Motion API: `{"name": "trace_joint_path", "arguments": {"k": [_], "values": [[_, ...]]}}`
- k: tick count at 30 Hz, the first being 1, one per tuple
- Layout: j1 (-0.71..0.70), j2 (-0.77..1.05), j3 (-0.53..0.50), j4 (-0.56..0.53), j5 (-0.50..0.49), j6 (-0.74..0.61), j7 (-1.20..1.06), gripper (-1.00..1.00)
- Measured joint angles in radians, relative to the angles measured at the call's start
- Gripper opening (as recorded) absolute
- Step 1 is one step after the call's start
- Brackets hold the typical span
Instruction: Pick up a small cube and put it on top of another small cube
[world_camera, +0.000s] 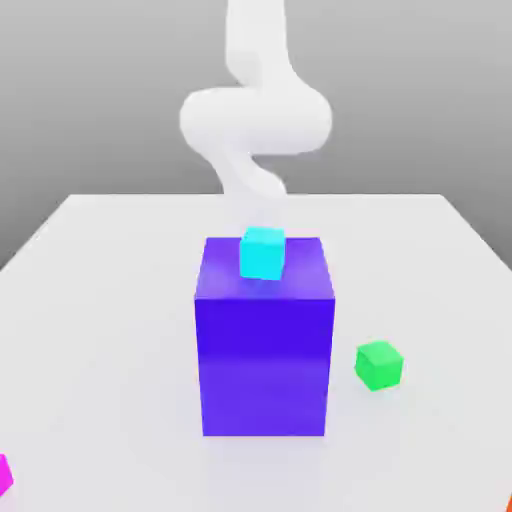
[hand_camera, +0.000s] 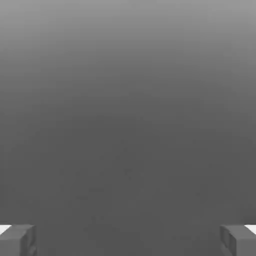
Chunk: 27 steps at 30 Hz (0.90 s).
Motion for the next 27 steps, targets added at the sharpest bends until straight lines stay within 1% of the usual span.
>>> {"name": "trace_joint_path", "arguments": {"k": [9,15,21,27], "values": [[0.022,0.329,-0.171,0.043,0.09,0.063,-0.142,0.0],[0.008,0.548,-0.26,0.072,0.179,0.102,-0.257,0.0],[-0.062,0.768,-0.302,0.101,0.266,0.14,-0.37,0.0],[-0.133,0.979,-0.319,0.127,0.312,0.185,-0.454,0.0]]}}
